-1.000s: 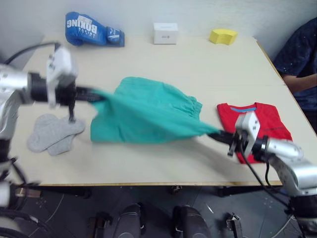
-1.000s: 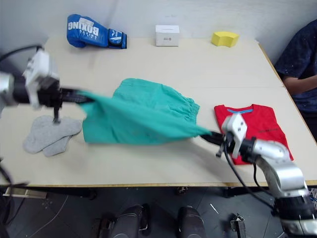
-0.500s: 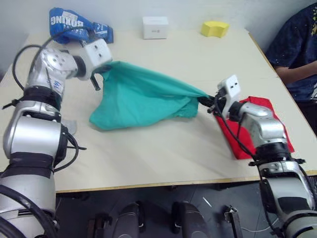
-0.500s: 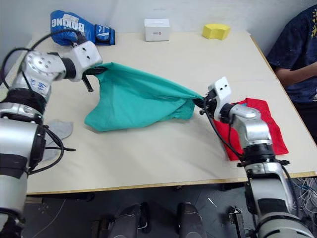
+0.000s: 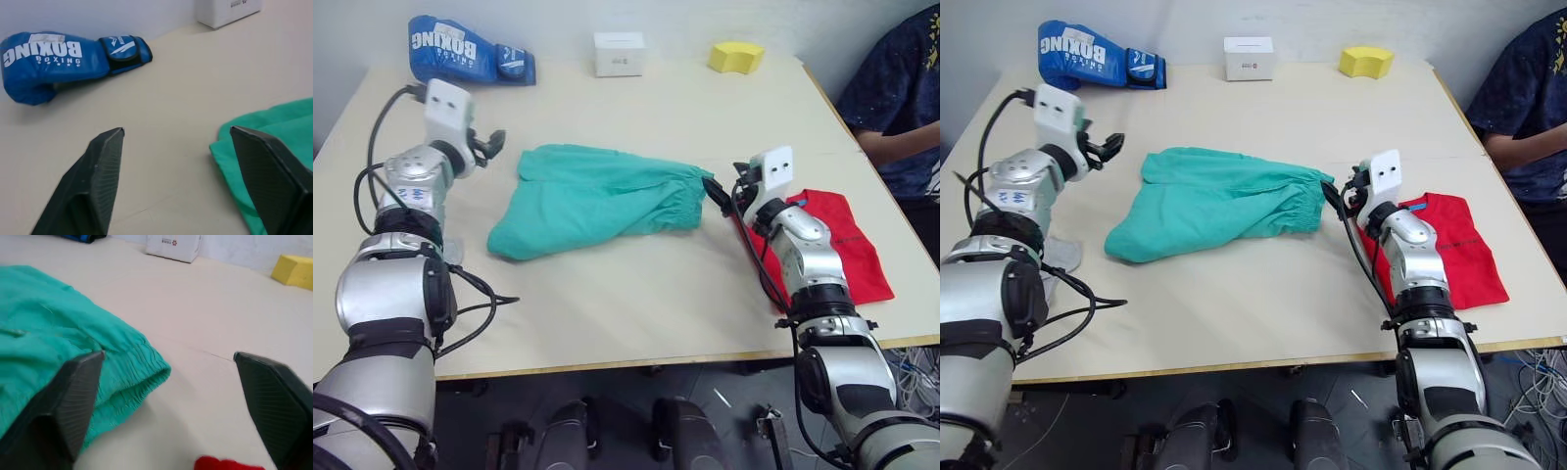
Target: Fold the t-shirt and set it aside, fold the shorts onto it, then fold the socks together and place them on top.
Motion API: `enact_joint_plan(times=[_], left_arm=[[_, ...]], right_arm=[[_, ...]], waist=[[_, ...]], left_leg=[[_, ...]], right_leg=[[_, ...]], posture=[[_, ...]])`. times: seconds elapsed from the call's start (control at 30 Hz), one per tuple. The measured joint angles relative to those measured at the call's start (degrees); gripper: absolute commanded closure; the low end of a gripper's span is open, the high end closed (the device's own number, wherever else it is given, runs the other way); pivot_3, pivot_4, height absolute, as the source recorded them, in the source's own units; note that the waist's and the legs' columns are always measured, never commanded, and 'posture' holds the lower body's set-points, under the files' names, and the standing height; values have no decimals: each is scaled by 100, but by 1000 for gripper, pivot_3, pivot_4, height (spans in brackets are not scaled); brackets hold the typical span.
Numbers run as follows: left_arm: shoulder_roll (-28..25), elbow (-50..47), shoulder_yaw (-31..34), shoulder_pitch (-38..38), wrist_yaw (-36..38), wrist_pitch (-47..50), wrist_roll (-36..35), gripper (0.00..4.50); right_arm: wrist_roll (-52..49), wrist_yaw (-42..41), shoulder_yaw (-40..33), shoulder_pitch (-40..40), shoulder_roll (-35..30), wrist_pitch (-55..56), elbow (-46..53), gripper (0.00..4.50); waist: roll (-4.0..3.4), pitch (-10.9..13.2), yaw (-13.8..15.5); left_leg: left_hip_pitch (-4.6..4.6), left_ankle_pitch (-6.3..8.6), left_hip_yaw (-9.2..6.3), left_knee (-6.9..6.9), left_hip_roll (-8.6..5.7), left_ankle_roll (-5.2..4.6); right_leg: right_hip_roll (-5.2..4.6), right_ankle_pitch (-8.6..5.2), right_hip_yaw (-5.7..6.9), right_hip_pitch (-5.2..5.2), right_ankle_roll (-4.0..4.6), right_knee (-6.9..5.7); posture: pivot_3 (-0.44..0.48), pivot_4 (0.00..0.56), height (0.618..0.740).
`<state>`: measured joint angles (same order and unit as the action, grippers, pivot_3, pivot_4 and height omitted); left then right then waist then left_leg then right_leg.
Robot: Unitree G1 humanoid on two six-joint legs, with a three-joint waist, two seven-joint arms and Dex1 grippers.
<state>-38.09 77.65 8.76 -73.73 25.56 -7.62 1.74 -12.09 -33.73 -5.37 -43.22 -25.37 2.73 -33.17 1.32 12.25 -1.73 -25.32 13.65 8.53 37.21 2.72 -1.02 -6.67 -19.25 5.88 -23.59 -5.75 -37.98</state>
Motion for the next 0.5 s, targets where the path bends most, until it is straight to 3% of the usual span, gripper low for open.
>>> enact_joint_plan(times=[0.13, 0.3, 0.4, 0.5], left_arm=[[-104, -249, 85, 302, 1779, -668, -238, 31], [-250, -2011, -204, 1456, 4307, -1368, -651, 31], [-428, -2968, -505, 2511, 4729, -1468, -570, 31], [-579, -4126, -761, 3474, 4269, -1531, -123, 31]], right_arm=[[4, -1090, 387, 837, -474, 360, 1556, 0], [475, -1460, 1118, 1504, -557, 500, 2500, 0], [892, -1223, 1278, 1588, -512, 604, 2478, 0], [1603, -750, 1487, 1462, -491, 989, 2112, 0]], waist=[[4, -2, 13], [4, -8, -48], [3, -8, -106], [4, -8, -120]], left_leg=[[-2, 0, 11, 9, -4, 1], [30, 2, 9, 5, 0, 4], [29, 1, -7, 4, 5, 7], [26, 1, -15, 10, 17, 6]], right_leg=[[6, 0, 2, 7, 0, 6], [6, 0, -17, 15, 0, -4], [10, 0, -22, 6, 0, -9], [5, 0, -25, 5, 0, -18]], posture=[[0, 150, 740], [0, 150, 740], [0, 150, 740], [0, 150, 740]])
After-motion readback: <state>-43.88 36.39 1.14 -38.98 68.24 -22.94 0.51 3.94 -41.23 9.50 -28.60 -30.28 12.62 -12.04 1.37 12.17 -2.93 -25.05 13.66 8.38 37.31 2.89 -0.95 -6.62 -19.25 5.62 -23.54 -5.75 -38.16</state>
